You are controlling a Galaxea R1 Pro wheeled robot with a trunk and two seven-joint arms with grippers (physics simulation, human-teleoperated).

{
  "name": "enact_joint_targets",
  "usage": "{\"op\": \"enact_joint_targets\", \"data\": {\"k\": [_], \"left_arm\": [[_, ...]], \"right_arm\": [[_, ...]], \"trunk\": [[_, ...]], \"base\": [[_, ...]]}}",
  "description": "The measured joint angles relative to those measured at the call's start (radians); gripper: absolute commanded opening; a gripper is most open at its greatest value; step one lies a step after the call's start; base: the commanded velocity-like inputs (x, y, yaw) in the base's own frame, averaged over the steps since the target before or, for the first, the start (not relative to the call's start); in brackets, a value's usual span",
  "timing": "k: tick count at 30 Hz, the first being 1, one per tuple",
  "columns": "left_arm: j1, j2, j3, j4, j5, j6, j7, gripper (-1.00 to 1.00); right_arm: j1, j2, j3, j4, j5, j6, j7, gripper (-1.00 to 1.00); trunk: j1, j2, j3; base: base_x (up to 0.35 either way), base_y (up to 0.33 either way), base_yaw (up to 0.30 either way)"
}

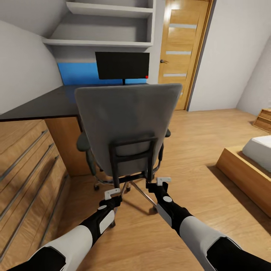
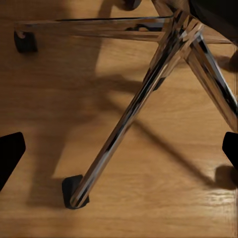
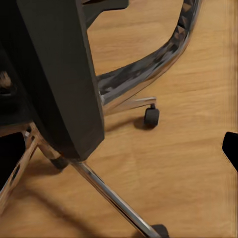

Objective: In the bedroom, organize the workspace by keeping the computer under the desk, ensuring the monitor is on the desk, placing the keyboard on the desk next to the monitor, placing the mouse on the desk next to the keyboard, moving the folder from the swivel chair onto the desk next to the mouse, stacking the notebook on top of the folder with the pen on top of the notebook, and positioning the swivel chair next to the desk.

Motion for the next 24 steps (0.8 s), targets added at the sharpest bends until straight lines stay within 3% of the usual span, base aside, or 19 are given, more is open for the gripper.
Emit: {"op": "enact_joint_targets", "data": {"k": [13, 24], "left_arm": [[0.0, 0.001, 0.001, 0.0, 0.001, 0.0, -0.002, 1.0], [0.0, 0.004, 0.003, 0.001, 0.004, 0.0, 0.001, 1.0]], "right_arm": [[0.0, 0.0, 0.0, 0.0, 0.0, 0.0, 0.0, 1.0], [0.0, 0.0, -0.001, 0.001, 0.0, 0.0, -0.001, 1.0]], "trunk": [[0.0, 0.0, 0.003], [0.0, 0.0, 0.003]], "base": [[-0.011, 0.0, -0.063], [-0.191, 0.101, -0.001]]}}
